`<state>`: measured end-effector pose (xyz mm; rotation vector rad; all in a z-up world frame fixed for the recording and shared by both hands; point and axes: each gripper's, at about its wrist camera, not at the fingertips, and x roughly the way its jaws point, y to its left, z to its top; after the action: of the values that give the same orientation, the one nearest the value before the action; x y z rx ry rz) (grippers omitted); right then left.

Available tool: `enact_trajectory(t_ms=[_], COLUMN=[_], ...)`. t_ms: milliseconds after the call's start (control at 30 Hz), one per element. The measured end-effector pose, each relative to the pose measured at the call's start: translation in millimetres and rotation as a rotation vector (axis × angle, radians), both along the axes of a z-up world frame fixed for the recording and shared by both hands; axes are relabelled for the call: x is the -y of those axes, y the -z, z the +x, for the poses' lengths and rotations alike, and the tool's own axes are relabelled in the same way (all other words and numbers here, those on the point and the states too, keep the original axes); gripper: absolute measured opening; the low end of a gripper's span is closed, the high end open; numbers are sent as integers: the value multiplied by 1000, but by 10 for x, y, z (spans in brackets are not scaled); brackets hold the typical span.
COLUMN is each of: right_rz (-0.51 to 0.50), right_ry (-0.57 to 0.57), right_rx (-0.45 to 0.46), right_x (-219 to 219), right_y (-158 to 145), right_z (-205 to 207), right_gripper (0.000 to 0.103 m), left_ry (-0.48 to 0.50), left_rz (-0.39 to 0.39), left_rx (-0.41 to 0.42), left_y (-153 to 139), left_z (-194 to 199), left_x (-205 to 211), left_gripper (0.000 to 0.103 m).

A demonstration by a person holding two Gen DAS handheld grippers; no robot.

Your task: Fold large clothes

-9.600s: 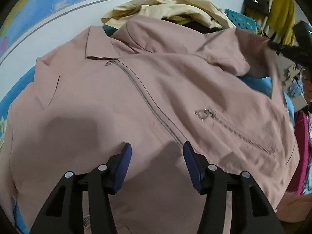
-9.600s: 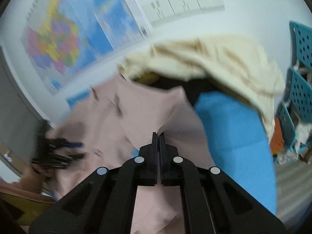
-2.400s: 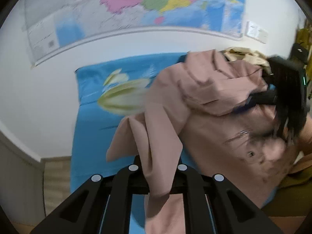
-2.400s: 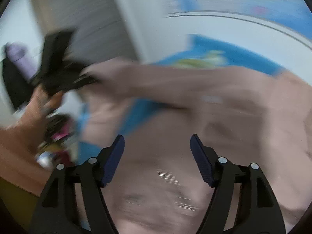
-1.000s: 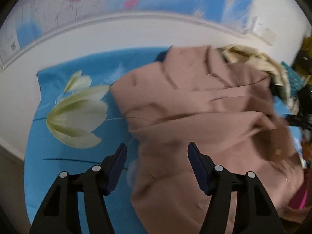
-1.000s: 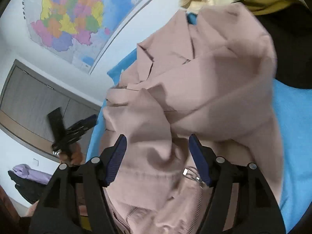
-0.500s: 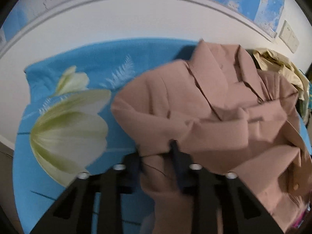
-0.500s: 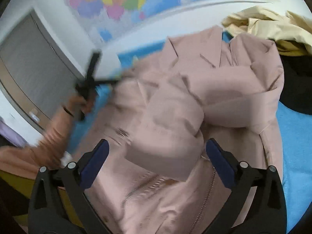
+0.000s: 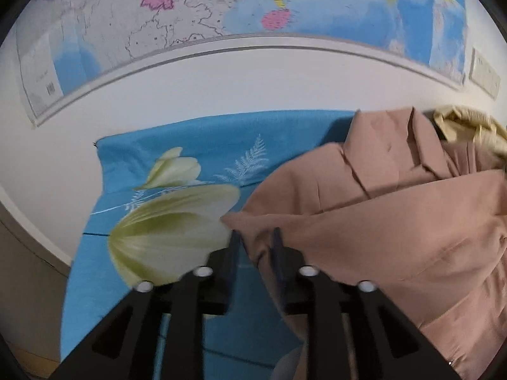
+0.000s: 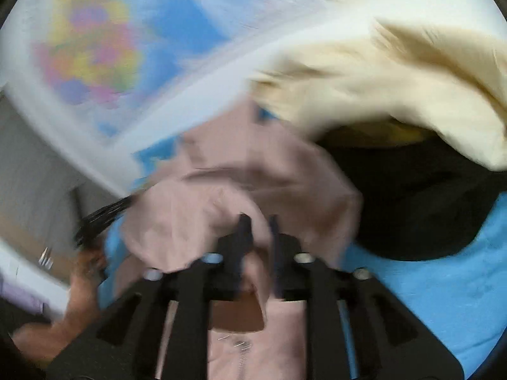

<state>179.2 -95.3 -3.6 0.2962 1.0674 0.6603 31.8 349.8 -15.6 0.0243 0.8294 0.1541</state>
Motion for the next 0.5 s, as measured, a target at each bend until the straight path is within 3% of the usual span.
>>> enact_trajectory(t_ms=[100, 200, 267, 333, 367, 433, 467, 500], right_rz=[63, 123, 101, 8, -60, -130, -163, -158], right_ry=[26, 14, -29, -45, -51, -67, -63, -54], right_rx=[-19, 35, 82, 115, 137, 143, 150, 169], right_x=[81, 157, 91, -70, -159, -274, -306, -284], right_y=[130, 53, -28, -42, -28, 38, 72, 62], right_z=[17, -146, -263, -297, -305, -276, -254, -249], right_gripper=[57, 74, 82, 82, 77, 46, 6, 3], left_ry=[0, 64, 127, 211, 239, 267, 273, 271], left_rz=[49, 69, 77, 55, 48, 62, 66, 65], left_rx=[35, 95, 122, 119, 112, 90, 73, 56], left_y=[-76, -239, -314, -318, -281, -177, -118, -53], left_z=[-173, -379, -478, -511, -499, -458, -433, -404], left_x=[51, 185, 321, 501, 579, 711, 756, 779], left_gripper=[37, 44, 49, 51, 51, 51, 51, 51])
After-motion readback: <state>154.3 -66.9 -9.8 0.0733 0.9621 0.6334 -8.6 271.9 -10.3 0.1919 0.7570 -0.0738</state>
